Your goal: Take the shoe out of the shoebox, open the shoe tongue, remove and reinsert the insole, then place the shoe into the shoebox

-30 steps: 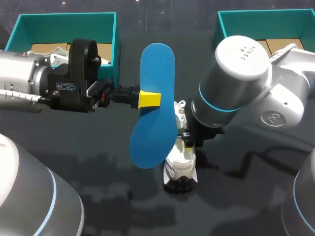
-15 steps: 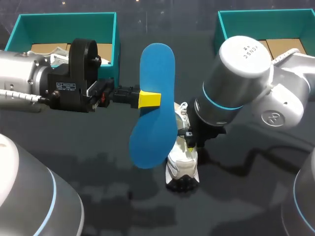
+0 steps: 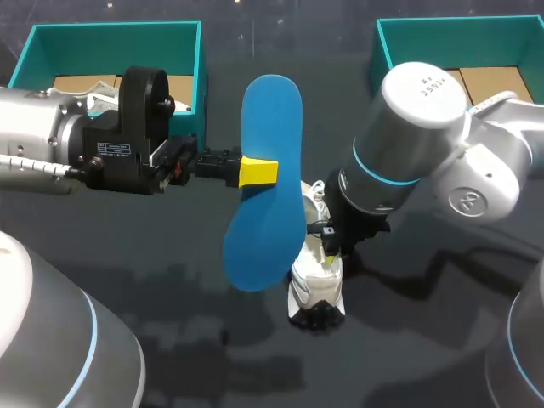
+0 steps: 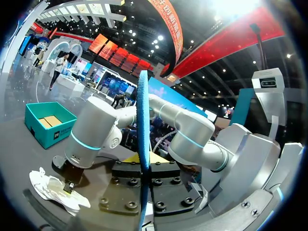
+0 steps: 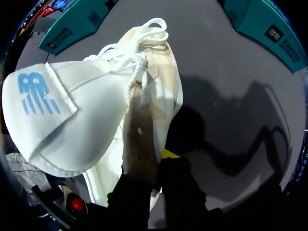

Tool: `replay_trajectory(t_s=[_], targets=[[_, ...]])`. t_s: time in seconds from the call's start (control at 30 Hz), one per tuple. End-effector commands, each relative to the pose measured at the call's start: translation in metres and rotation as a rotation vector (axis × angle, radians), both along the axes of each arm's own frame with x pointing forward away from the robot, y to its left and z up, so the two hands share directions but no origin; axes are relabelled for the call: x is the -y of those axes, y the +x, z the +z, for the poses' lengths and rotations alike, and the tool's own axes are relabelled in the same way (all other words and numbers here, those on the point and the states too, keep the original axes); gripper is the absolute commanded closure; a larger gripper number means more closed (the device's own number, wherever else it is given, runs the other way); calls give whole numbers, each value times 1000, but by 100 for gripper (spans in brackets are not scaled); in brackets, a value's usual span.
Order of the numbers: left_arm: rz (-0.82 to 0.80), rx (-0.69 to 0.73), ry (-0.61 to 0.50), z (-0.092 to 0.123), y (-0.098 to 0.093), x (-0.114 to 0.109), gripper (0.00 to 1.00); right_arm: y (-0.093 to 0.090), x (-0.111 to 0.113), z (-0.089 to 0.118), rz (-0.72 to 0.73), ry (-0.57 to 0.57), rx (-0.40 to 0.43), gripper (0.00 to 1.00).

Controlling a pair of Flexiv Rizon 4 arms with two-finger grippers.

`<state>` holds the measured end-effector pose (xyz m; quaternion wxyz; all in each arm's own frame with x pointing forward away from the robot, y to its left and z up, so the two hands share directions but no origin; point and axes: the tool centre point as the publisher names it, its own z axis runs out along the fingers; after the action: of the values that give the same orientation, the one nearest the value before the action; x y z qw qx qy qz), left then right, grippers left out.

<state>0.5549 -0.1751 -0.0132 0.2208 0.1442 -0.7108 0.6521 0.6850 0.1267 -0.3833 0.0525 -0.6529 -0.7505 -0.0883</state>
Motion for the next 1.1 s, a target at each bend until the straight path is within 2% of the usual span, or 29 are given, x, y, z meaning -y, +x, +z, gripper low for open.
replay_trajectory(t_s=[0.03,0.47,0.5,0.57,0.6,0.67,0.7,0.73,1.0,1.1], targets=[[1,0,-2,-1,0,1,100,4,-3,-8,9,3,-12,100],[1,0,-2,-1,0,1,100,6,-3,-14,41,14,-18,100],[1,0,-2,-1,0,1,100,6,-3,-14,41,14,-18,95],[1,0,-2,-1,0,1,100,6,-3,-13,40,16,-17,59],[1,0,-2,-1,0,1,100,6,-2,-11,40,15,-16,46],[1,0,-2,-1,0,1,100,5,-2,-7,40,20,-14,30],[1,0,-2,-1,0,1,100,5,-1,-5,38,21,-14,11],[1,0,-2,-1,0,1,100,4,0,-2,36,26,-10,0],[1,0,-2,-1,0,1,100,-1,6,27,37,37,-10,0],[1,0,-2,-1,0,1,100,-4,11,40,42,76,-7,0]])
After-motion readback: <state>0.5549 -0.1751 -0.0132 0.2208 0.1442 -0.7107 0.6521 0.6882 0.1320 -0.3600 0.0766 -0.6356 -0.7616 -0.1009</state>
